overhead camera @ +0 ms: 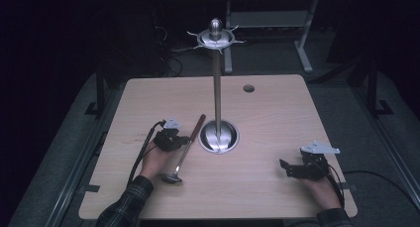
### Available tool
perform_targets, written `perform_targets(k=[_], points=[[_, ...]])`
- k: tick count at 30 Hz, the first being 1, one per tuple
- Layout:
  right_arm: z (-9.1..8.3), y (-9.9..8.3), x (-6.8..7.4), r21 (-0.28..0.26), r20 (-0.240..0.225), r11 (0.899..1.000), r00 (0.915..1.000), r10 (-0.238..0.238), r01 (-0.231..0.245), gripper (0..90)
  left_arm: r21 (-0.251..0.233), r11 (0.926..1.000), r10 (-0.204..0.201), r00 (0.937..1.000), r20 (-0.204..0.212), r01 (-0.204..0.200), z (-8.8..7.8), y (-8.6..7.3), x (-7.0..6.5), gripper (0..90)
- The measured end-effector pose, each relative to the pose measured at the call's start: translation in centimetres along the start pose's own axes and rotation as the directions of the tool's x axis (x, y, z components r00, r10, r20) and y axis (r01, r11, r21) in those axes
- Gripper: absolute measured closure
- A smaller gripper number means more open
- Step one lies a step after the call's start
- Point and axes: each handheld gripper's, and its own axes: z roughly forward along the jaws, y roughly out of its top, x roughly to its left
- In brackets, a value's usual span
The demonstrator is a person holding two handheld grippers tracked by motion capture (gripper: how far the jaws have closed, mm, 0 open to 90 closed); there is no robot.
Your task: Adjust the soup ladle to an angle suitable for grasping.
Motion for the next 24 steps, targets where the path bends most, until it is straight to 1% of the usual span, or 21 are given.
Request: perform_targets(k=[5, 6, 7, 8, 11, 12, 13, 14, 15, 16, 17, 18, 19, 20, 21, 23, 24], points=[[0.0, 0.0, 0.0, -0.001, 0.0, 1.0, 1.0, -0.001, 0.001, 8.5, 0.001, 1.0, -0.003, 1.0, 0.004, 0.003, 0.0, 0.0, 0.0, 89.8], [0.0, 0.0, 0.0, -0.001, 0.0, 1.0, 1.0, -0.001, 0.001, 8.5, 0.001, 1.0, -0.005, 1.0, 0.007, 0.005, -0.1, 0.0, 0.0, 89.8], [0.0, 0.0, 0.0, -0.001, 0.0, 1.0, 1.0, -0.001, 0.001, 8.5, 0.001, 0.9999, -0.017, 0.9998, 0.009, 0.017, -0.2, 0.0, -0.1, 89.8], [0.0, 0.0, 0.0, -0.001, 0.0, 1.0, 1.0, 0.0, 0.0, 8.5, 0.002, 0.9999, -0.014, 0.9999, 0.009, 0.014, -0.5, 0.0, -0.1, 89.8], [-0.1, 0.0, -0.1, -0.002, -0.001, 1.0, 1.0, 0.002, -0.002, 8.5, 0.011, 0.9996, -0.025, 0.9994, 0.023, 0.025, -1.7, 0.2, -0.4, 89.8], [-0.1, 0.0, -0.1, -0.002, -0.001, 1.0, 1.0, 0.002, -0.002, 8.5, 0.032, 0.9991, -0.028, 0.9987, 0.042, 0.027, -2.8, 0.2, -0.9, 89.8], [-0.1, 0.0, -0.1, -0.002, -0.001, 1.0, 1.0, 0.002, -0.002, 8.5, 0.032, 0.9991, -0.028, 0.9987, 0.042, 0.027, -2.8, 0.2, -0.9, 89.8], [-0.1, 0.0, 0.0, -0.002, -0.003, 1.0, 1.0, 0.002, -0.002, 8.5, 0.064, 0.9976, -0.029, 0.9977, 0.061, 0.025, -3.9, 0.1, -1.6, 89.8], [-0.1, 0.0, 0.0, -0.002, -0.003, 1.0, 1.0, 0.001, -0.001, 8.5, 0.08, 0.9966, -0.024, 0.9975, 0.066, 0.019, -4.4, 0.1, -1.9, 89.8], [-0.1, 0.0, 0.0, -0.003, -0.002, 1.0, 1.0, -0.001, 0.001, 8.5, 0.09, 0.9956, -0.031, 0.9964, 0.078, 0.024, -4.9, 0.0, -2.3, 89.8], [-0.1, 0.0, 0.0, -0.003, -0.003, 1.0, 1.0, -0.001, 0.001, 8.5, 0.09, 0.9956, -0.031, 0.9964, 0.078, 0.024, -4.9, 0.0, -2.3, 89.9], [-0.1, 0.0, 0.0, -0.003, -0.003, 1.0, 1.0, -0.001, 0.001, 8.5, 0.104, 0.9938, -0.048, 0.9943, 0.095, 0.038, -5.6, -0.1, -3.0, 89.8], [-0.1, 0.0, 0.0, -0.003, -0.003, 1.0, 1.0, -0.001, 0.001, 8.5, 0.104, 0.9938, -0.048, 0.9943, 0.095, 0.038, -5.6, -0.1, -3.0, 89.8], [-0.1, 0.0, 0.0, -0.004, -0.002, 1.0, 1.0, 0.0, 0.0, 8.5, 0.119, 0.9923, -0.046, 0.9933, 0.106, 0.034, -5.8, -0.1, -3.3, 89.8], [-0.1, 0.0, 0.0, -0.004, -0.003, 1.0, 1.0, -0.001, 0.001, 8.5, 0.129, 0.9912, -0.045, 0.9934, 0.106, 0.031, -5.9, -0.2, -3.7, 89.8], [-0.1, 0.0, 0.0, -0.004, -0.002, 1.0, 1.0, 0.001, -0.001, 8.5, 0.172, 0.9851, -0.025, 0.9937, 0.109, 0.006, -5.9, -0.4, -4.4, 89.9], [-0.1, 0.0, 0.0, -0.004, -0.003, 1.0, 1.0, 0.003, -0.003, 8.5, 0.19, 0.9817, -0.014, 0.9934, 0.114, -0.008, -5.9, -0.5, -4.5, 89.8]])
